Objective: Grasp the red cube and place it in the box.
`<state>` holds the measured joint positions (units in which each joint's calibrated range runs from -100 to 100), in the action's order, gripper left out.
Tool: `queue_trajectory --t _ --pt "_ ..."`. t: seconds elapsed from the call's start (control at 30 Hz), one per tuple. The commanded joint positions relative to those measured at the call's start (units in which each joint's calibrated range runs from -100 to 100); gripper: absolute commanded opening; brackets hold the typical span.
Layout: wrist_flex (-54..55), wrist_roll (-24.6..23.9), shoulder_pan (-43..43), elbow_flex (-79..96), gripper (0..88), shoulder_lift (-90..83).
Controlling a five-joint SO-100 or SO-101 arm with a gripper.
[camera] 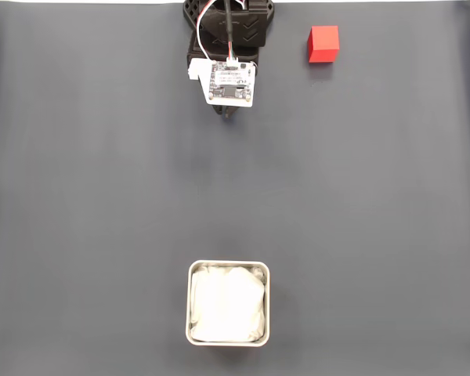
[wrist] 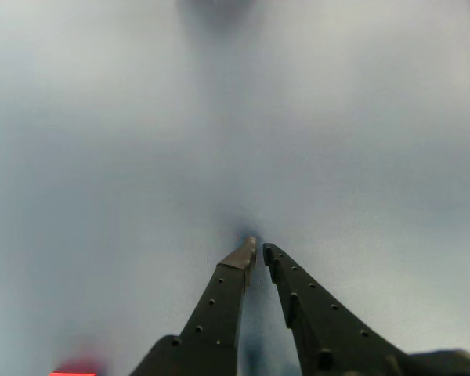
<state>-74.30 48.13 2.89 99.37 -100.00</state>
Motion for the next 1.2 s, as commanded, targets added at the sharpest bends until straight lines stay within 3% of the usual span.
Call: queue_trajectory --t 0.0,0.77,1.0,1.17 --pt "-1.43 0.29 0.02 0.45 0.0 0.09" --pt "-1.11 1.07 -0.83 0.45 0.0 0.09" --pt "16.35 -0.63 -0.41 -1.92 0.0 1.65" --pt "23.98 -1.76 -1.05 -16.06 0.0 9.88"
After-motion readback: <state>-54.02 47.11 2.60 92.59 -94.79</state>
